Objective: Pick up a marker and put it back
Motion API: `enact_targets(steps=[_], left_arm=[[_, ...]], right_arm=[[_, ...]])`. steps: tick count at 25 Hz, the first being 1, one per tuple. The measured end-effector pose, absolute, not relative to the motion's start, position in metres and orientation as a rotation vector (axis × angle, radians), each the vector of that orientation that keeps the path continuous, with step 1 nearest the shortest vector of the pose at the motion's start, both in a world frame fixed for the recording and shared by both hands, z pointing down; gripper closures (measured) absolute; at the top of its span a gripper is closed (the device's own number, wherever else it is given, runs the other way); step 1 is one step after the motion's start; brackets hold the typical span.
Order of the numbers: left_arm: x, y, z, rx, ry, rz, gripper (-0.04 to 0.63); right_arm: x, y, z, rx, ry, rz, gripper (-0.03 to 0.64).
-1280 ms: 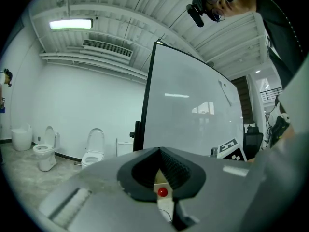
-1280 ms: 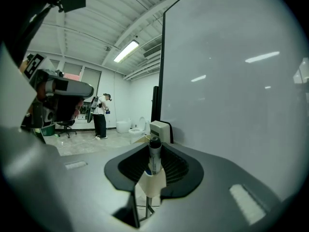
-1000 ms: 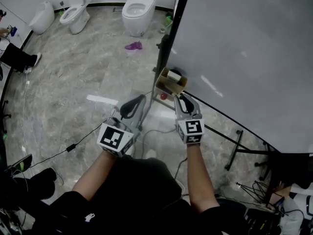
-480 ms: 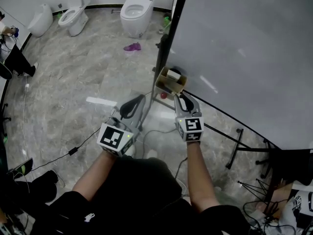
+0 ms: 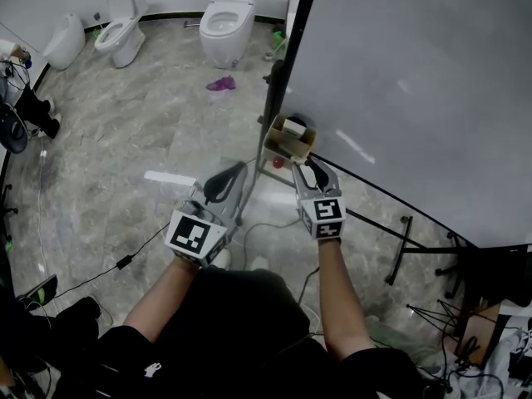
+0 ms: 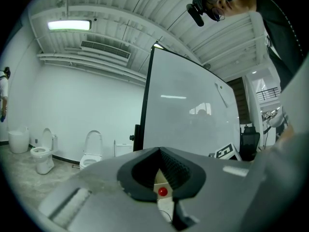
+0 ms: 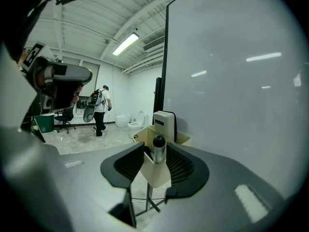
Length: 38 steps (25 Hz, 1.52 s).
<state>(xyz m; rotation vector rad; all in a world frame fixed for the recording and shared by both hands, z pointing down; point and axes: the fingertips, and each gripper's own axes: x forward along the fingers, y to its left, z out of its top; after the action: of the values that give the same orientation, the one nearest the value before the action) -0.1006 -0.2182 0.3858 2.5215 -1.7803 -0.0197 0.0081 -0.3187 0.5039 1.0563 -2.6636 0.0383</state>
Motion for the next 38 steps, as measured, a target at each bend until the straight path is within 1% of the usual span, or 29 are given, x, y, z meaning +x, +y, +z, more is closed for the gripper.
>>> enact_targets(steps=[3,11,23,29,33,38], left_arm=[[-0.100,-0.218,0.384,2.523,-1.769,-0.019,0.592],[-0.084,-0.218,0.380,2.599,-1.671,-0.065,0.592],[-0.054,-0.217,0.373,2.702,-1.516,-0.099,0.592],[-0.043,-0.213,0.368,2.737,-1.449,-0.108,0.592],[-0.041,-0.210,0.365,2.757,-1.420,-0.111,0.592],[-0.042,-0.207,0.366,2.773,-1.394,-0.108,0.592]], right_arm=[[0.010,-0.315,0.500,1.074,-2.660,0.042,0.454],[0.029,-0.296,0.479,1.170,-2.671,0.049,0.453],[0.059,-0.243,0.425,1.372,-2.745,0.037,0.581],[0.071,-0.222,0.390,1.459,-2.777,-0.015,0.605],[0.074,-0.209,0.367,1.507,-2.796,-0.060,0.607],[0.075,-0.204,0.364,1.536,-2.773,-0.063,0.607]])
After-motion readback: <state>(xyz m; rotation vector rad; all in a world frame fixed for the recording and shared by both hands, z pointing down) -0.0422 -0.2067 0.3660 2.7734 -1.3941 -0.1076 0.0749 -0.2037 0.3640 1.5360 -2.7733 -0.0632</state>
